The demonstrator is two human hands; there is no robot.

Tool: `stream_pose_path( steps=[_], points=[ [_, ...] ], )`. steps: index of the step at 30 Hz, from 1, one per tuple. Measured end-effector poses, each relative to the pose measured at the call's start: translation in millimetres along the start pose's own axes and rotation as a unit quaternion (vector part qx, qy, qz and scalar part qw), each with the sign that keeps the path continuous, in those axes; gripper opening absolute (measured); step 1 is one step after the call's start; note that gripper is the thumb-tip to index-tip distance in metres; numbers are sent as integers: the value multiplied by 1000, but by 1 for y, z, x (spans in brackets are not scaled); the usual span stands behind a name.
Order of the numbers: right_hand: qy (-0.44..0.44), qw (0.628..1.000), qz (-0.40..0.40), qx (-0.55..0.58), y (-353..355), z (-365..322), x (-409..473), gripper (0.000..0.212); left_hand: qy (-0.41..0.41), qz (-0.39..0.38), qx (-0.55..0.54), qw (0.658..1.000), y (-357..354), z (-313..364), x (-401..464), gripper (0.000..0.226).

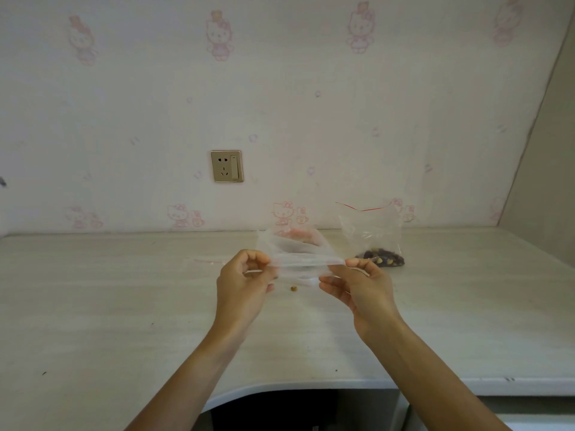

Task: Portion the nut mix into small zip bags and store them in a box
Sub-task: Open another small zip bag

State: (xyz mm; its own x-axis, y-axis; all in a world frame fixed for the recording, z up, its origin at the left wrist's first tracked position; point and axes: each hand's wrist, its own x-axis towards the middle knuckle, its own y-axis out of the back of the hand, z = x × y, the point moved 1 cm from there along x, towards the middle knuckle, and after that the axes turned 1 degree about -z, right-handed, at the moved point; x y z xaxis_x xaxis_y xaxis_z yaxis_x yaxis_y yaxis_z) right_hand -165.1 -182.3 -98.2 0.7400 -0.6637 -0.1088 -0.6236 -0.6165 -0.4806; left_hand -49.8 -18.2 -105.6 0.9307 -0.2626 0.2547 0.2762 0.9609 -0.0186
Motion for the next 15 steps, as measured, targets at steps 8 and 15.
stream_pose_path(
  steps=[8, 15],
  points=[
    [-99, 981, -113, 125, 5, 11, 3, 28, 280, -90, -350, 889, 3, 6, -1, 32],
    [-106, 967, -187, 133, 8, 8, 4, 17, 298, -179, -351, 869, 3, 12, -4, 13]
  ],
)
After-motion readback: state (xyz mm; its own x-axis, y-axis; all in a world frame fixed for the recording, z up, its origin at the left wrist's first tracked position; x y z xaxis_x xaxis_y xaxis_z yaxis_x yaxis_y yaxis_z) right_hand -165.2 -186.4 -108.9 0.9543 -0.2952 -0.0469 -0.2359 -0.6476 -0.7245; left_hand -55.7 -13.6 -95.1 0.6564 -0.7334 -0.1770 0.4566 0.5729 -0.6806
